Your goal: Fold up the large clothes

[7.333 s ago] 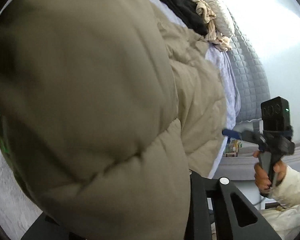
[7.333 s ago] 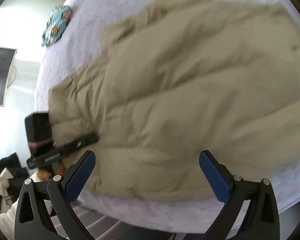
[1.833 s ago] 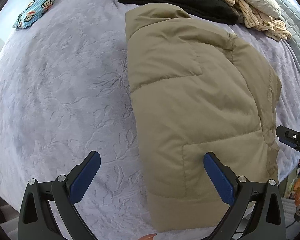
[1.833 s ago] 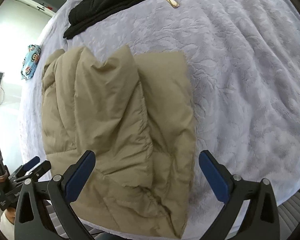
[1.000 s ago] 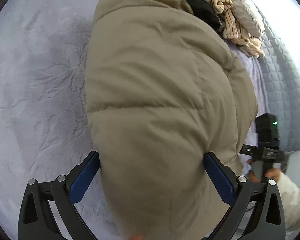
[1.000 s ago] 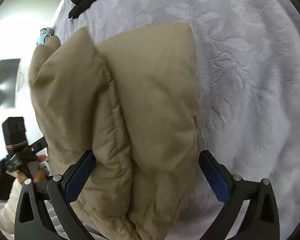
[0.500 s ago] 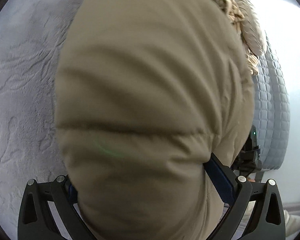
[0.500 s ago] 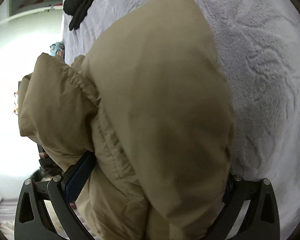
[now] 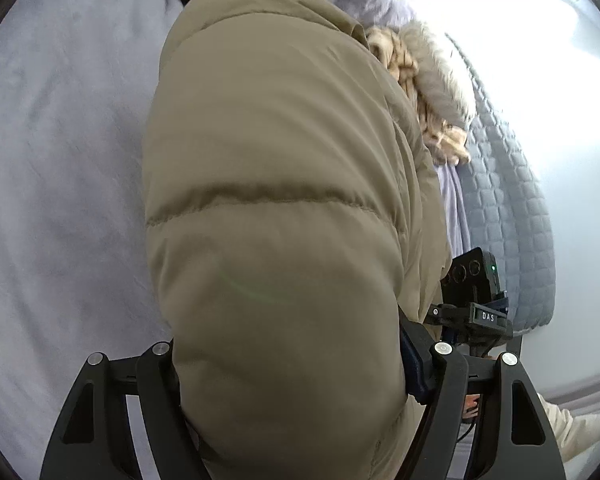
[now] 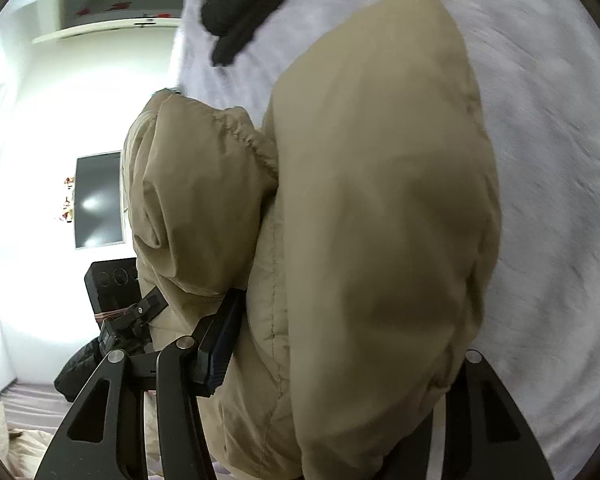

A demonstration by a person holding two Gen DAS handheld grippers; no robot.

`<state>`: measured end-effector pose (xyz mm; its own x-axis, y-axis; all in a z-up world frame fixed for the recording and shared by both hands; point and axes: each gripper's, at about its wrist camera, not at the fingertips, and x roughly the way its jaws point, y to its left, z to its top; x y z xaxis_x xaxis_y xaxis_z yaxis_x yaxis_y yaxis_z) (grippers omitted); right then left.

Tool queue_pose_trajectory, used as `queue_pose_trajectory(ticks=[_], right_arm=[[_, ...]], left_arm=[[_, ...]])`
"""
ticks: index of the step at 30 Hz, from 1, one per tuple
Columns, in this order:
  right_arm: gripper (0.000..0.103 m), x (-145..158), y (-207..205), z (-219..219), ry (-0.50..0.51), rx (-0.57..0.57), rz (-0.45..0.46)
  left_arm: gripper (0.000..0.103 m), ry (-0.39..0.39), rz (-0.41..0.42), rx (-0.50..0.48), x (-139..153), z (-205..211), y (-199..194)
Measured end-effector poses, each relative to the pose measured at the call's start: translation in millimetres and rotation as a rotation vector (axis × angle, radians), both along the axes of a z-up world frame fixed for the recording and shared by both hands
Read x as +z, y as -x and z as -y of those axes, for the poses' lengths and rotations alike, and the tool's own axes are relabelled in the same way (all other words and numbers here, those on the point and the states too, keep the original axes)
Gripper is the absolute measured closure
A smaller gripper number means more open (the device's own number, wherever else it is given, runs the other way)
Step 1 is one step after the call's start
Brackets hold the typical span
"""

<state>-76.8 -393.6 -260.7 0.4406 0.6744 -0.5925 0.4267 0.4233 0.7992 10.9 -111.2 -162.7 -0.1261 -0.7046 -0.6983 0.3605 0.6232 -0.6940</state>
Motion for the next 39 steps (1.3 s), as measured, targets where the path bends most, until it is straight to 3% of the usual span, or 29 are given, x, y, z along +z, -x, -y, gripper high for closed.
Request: queue_pose_trajectory(ticks=[6,11,17,20,24,26,29,31,32,36,39], right_arm=[[0.046,16.5,-52.6,-52.0,0.020,0.007,0.082],[0.046,11.6,-108.4,-118.9,0.033,0.033,0.107],[0.046,-22.9,-181.8,-187.4,0.046,0.074,0.081],[0.042,-36.8,-201.6,-205.8,0.080,0.068,0.031],[0.039,-32.3,-173.8,-198.3,0.130,0.048,-0.034],[0.039,-10.0,-166.1,-199.4,0.230,0.037,-0.066],[0.039,29.2,-144.7,-191.4,0.372,-0.009,-0.037],[0.053,58.3,-125.2,-195.7,0.434,-0.036,0.016],[0.070,66.6,-118.8,-198.4,0.443,-0.037,0.034],[0.075,80.9,-108.5,-235.5,0.481,0.019,0.039],[0.075,66.4,-107.9,-257.3,0.532,0.076,-0.059]], left_arm=[[0.026,-0.005,0.066,0.018,22.6,-65.0,-59.3],[0.026,-0.070,0.096,0.066,21.4,-139.0,-125.1],[0.025,-0.164,0.092,0.154,-17.7,-197.8,-184.1],[0.022,-0.162,0.051,0.188,-44.3,-212.6,-190.5],[0.020,-0.171,0.098,0.162,-45.8,-211.4,-183.0],[0.020,-0.174,0.103,0.159,-46.9,-217.8,-176.7],[0.019,-0.179,0.102,0.162,-46.3,-216.4,-178.5],[0.018,-0.185,0.111,0.160,-47.0,-222.3,-176.7],[0.018,-0.185,0.115,0.159,-47.5,-225.0,-176.2],[0.017,-0.219,0.138,0.173,-44.8,-217.7,-169.8],[0.017,-0.267,0.158,0.192,-39.1,-219.7,-166.5]])
